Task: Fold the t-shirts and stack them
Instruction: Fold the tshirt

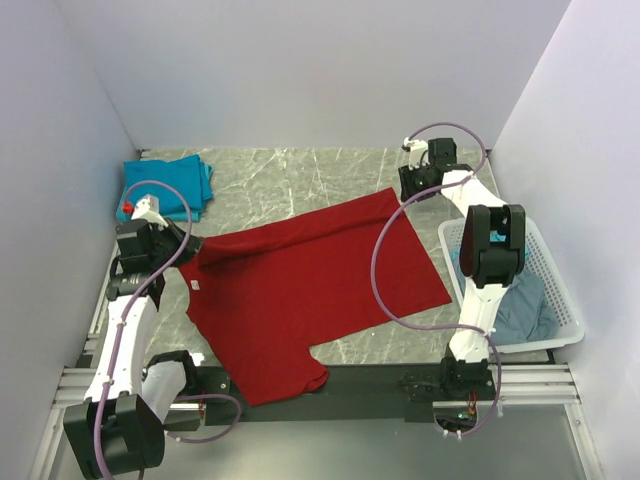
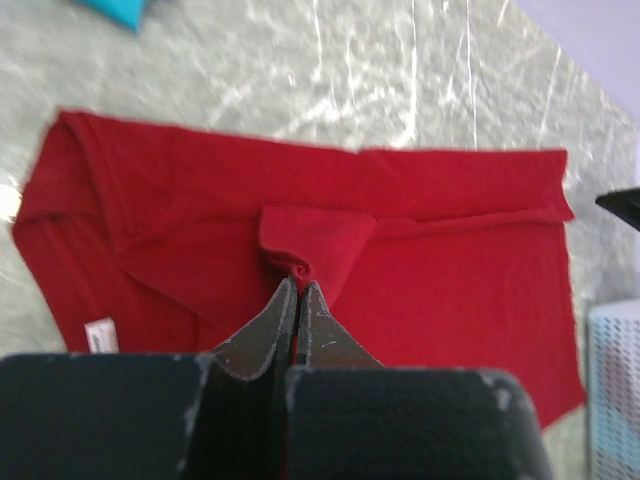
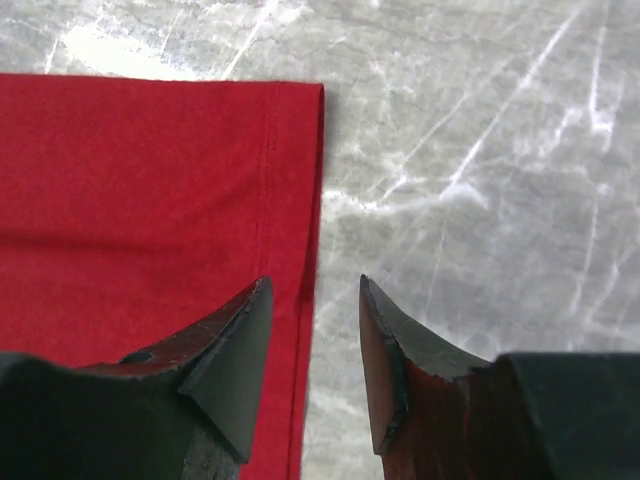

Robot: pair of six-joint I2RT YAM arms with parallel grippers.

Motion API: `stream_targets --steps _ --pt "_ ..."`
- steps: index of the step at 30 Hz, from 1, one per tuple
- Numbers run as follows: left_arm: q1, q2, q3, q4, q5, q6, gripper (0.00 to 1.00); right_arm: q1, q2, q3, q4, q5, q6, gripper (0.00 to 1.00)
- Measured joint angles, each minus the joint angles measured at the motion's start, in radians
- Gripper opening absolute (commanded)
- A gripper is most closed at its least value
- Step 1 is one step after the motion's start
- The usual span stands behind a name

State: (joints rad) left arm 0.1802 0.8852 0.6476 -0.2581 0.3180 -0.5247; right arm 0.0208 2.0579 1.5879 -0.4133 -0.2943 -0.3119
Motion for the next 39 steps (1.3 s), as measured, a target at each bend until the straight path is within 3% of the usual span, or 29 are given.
stream_targets --steps 21,24,27,28,36,39 --pt "0.0 0.095 -0.023 -0.138 0.189 -0.062 0.01 -0.001 -0.419 -0.21 -0.016 -0.176 0.096 0.49" --pt "0.0 0.133 -0.023 -0.174 0.251 -0.052 0.17 0.0 -0.442 -0.244 -0.018 -0.191 0.105 0.49" --pt "-0.01 0.169 -0.023 -0.223 0.325 -0.021 0.56 0.0 -0.474 -0.283 -0.023 -0.202 0.109 0.49" --pt "-0.017 0.172 -0.023 -0.243 0.349 -0.008 0.77 0.0 -0.488 -0.294 -0.027 -0.206 0.11 0.49" --pt "-0.041 0.01 0.012 -0.321 0.369 0.026 0.83 0.0 -0.69 -0.383 -0.042 -0.268 0.096 0.54" --pt "-0.042 0.05 0.056 -0.269 0.338 0.023 0.8 -0.008 -0.768 -0.448 -0.038 -0.33 0.066 0.54"
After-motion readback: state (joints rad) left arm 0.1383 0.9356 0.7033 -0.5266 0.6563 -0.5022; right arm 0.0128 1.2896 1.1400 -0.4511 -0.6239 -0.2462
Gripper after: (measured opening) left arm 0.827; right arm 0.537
